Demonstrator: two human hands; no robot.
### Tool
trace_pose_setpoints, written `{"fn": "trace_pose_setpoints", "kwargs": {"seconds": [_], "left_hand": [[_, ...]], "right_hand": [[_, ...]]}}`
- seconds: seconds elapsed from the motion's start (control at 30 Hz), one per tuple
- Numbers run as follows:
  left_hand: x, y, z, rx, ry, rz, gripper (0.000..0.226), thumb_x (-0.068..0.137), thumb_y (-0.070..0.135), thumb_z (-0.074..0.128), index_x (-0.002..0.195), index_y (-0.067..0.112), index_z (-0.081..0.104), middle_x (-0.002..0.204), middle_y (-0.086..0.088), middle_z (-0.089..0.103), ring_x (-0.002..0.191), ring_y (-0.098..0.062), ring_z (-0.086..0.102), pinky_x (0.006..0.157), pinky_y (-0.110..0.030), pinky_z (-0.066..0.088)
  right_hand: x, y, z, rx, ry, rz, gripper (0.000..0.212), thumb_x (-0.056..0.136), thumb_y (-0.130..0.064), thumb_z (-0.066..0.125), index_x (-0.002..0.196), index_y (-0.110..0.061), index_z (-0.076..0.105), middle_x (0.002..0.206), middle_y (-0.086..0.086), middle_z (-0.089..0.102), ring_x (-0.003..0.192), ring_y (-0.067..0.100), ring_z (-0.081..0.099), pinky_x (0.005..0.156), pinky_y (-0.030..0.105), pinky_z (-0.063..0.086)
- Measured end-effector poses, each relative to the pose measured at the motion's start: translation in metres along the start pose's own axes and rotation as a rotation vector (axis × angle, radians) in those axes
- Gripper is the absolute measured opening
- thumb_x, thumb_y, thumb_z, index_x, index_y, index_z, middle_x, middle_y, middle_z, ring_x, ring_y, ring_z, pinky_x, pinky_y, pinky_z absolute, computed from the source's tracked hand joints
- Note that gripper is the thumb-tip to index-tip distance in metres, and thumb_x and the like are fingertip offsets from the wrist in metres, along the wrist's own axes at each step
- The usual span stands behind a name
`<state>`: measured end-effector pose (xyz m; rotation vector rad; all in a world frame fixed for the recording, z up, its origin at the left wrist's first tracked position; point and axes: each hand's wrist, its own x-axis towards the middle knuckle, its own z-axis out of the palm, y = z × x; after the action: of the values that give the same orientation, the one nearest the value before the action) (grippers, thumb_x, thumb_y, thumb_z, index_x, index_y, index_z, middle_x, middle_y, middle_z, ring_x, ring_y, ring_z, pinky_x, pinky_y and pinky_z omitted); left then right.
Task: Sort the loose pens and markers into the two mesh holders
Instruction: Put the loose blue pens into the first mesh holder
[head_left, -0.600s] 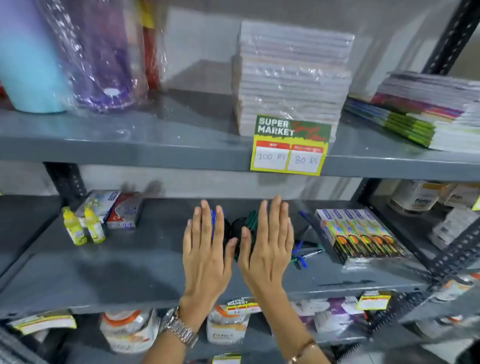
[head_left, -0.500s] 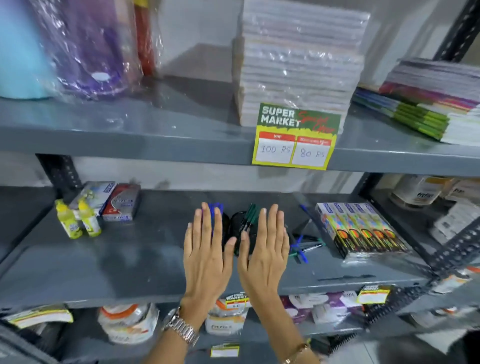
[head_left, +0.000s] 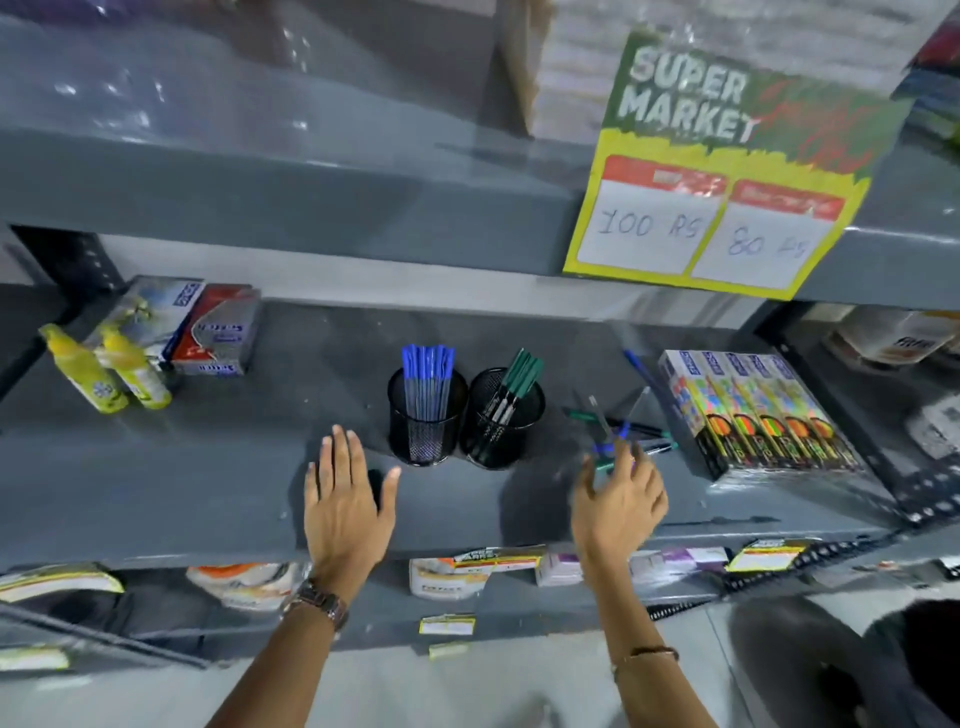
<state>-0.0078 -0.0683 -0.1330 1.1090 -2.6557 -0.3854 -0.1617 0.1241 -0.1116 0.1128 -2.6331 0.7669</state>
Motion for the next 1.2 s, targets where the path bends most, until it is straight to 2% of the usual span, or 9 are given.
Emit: {"fn": "trace_pose_setpoints", "kwargs": {"seconds": [0.13, 0.37, 0.67, 0.77, 0.87, 0.93, 1.0, 1.1, 1.2], "left_hand": [[0.004, -0.001, 0.007, 0.040, -0.029, 0.027, 0.080, 0.086, 0.056, 0.008, 0.143, 0.002, 0.023, 0.153, -0.016, 0.023, 0.142, -0.029, 0.020, 0.115, -0.045, 0.017], [0.003, -0.004, 0.011, 0.125, -0.062, 0.064, 0.091, 0.082, 0.061, -0.013, 0.143, 0.007, 0.026, 0.153, -0.013, 0.026, 0.141, -0.027, 0.021, 0.115, -0.043, 0.010], [0.003, -0.005, 0.013, 0.139, -0.075, 0.052, 0.080, 0.084, 0.057, 0.000, 0.145, 0.010, 0.021, 0.155, -0.010, 0.022, 0.143, -0.024, 0.016, 0.115, -0.042, 0.007], [0.003, -0.005, 0.012, 0.132, -0.070, 0.057, 0.079, 0.085, 0.057, 0.002, 0.144, 0.009, 0.023, 0.154, -0.011, 0.024, 0.142, -0.025, 0.018, 0.116, -0.043, 0.009], [0.002, -0.005, 0.011, 0.127, -0.071, 0.059, 0.080, 0.084, 0.057, 0.002, 0.144, 0.008, 0.024, 0.154, -0.011, 0.024, 0.142, -0.024, 0.019, 0.116, -0.043, 0.010], [0.002, -0.004, 0.010, 0.113, -0.067, 0.062, 0.079, 0.085, 0.056, 0.004, 0.144, 0.008, 0.025, 0.153, -0.012, 0.025, 0.142, -0.025, 0.020, 0.116, -0.044, 0.012], [0.002, -0.004, 0.008, 0.103, -0.060, 0.068, 0.077, 0.086, 0.055, 0.008, 0.143, 0.007, 0.028, 0.152, -0.013, 0.028, 0.141, -0.026, 0.023, 0.116, -0.045, 0.015], [0.002, -0.004, 0.007, 0.048, -0.046, 0.068, 0.075, 0.087, 0.054, 0.012, 0.142, 0.005, 0.030, 0.151, -0.015, 0.029, 0.140, -0.028, 0.025, 0.115, -0.045, 0.016], [0.003, -0.006, 0.012, 0.058, -0.085, 0.058, 0.073, 0.089, 0.056, 0.009, 0.146, 0.010, 0.017, 0.156, -0.008, 0.016, 0.144, -0.022, 0.011, 0.117, -0.041, 0.006]], "right_hand": [[0.007, 0.021, 0.006, -0.021, -0.002, 0.074, 0.036, 0.082, -0.019, 0.068, 0.114, -0.008, 0.058, 0.122, 0.022, 0.058, 0.112, 0.041, 0.049, 0.094, 0.050, 0.035], [0.003, 0.033, 0.009, 0.076, -0.054, 0.194, 0.019, 0.087, -0.005, 0.059, 0.106, -0.007, 0.059, 0.105, 0.021, 0.058, 0.094, 0.041, 0.053, 0.084, 0.050, 0.043], [-0.007, 0.023, -0.018, 0.468, 0.162, 0.148, 0.010, 0.088, -0.008, 0.061, 0.097, -0.013, 0.063, 0.093, 0.001, 0.055, 0.082, 0.019, 0.054, 0.067, 0.044, 0.053], [0.002, 0.012, -0.033, 0.539, 0.252, 0.066, 0.007, 0.087, -0.009, 0.063, 0.094, -0.009, 0.063, 0.091, 0.010, 0.059, 0.074, 0.020, 0.055, 0.060, 0.044, 0.054], [0.018, -0.007, -0.050, 0.602, 0.340, -0.074, 0.010, 0.086, -0.012, 0.065, 0.093, -0.004, 0.065, 0.088, 0.017, 0.063, 0.069, 0.024, 0.058, 0.063, 0.029, 0.052], [0.030, -0.026, -0.060, 0.634, 0.408, -0.199, 0.011, 0.085, -0.011, 0.067, 0.089, -0.001, 0.067, 0.081, 0.018, 0.063, 0.064, 0.016, 0.054, 0.064, 0.011, 0.044], [0.040, -0.052, -0.069, 0.706, 0.436, -0.296, 0.010, 0.084, -0.011, 0.069, 0.086, -0.002, 0.068, 0.078, 0.013, 0.063, 0.062, 0.004, 0.051, 0.063, 0.009, 0.043], [0.051, -0.102, -0.072, 0.881, 0.354, -0.373, 0.006, 0.081, -0.011, 0.071, 0.087, -0.013, 0.070, 0.080, 0.002, 0.062, 0.066, -0.006, 0.057, 0.064, 0.012, 0.048], [0.057, -0.148, -0.060, 1.002, 0.052, -0.295, 0.012, 0.078, -0.014, 0.073, 0.083, -0.024, 0.071, 0.078, -0.007, 0.065, 0.067, -0.004, 0.062, 0.065, 0.015, 0.051]]}}
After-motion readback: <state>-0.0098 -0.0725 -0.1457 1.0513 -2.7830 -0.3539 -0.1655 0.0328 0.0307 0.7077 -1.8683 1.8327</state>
